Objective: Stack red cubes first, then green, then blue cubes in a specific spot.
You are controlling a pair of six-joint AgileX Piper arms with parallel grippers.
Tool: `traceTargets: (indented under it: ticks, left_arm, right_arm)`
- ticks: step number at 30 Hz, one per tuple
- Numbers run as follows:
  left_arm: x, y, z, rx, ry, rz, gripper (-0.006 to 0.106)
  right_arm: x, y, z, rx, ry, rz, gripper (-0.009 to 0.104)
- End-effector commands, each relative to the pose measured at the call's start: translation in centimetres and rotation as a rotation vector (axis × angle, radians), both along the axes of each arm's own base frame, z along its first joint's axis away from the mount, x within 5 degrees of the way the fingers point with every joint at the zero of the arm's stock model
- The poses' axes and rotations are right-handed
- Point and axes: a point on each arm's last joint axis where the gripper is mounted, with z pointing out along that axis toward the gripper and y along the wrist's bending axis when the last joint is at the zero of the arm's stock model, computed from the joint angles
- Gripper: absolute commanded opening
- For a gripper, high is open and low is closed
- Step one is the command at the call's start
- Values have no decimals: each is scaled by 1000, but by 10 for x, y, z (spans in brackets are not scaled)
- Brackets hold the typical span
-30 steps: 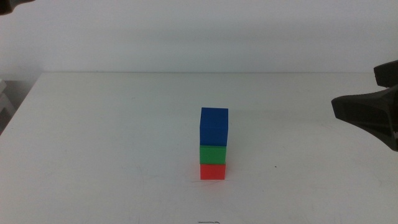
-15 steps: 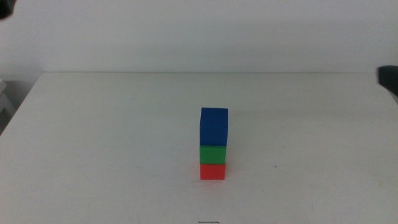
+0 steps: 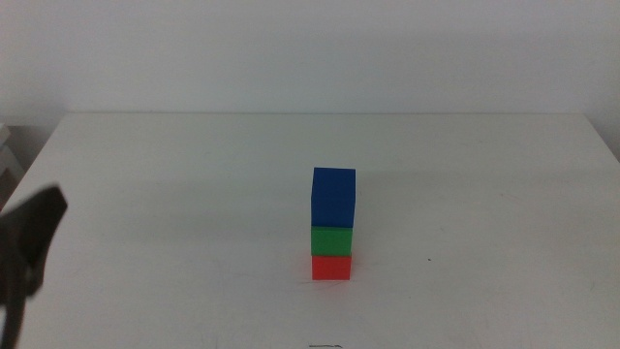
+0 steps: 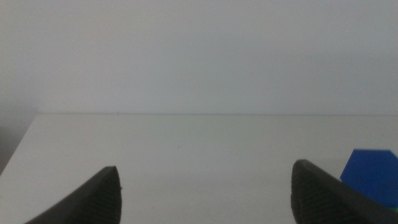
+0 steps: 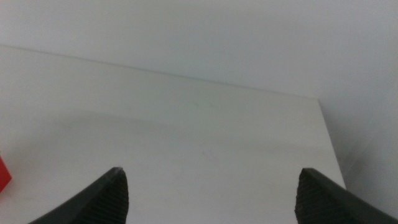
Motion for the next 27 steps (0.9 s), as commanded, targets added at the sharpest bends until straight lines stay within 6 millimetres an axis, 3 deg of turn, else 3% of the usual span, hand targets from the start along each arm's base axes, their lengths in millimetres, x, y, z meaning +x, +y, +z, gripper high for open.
traceTargets:
  ticks: [1, 8, 12, 18, 27]
  left_arm:
    - [-9, 2, -1, -59, -146, 6, 94]
    - [-32, 11, -61, -56, -161, 73, 94]
    - [-39, 16, -83, -52, -184, 150, 94]
    - [-41, 17, -100, -48, -164, 158, 94]
    - [-42, 17, -99, -49, -173, 158, 94]
  right_arm:
    - [-7, -2, 4, 4, -107, -15, 94]
    - [-43, -5, -38, -56, -225, -22, 94]
    - [-57, -6, -69, -70, -280, -26, 94]
    - [-60, -6, -101, -82, -266, -27, 94]
    - [-60, -7, -105, -120, -241, -26, 94]
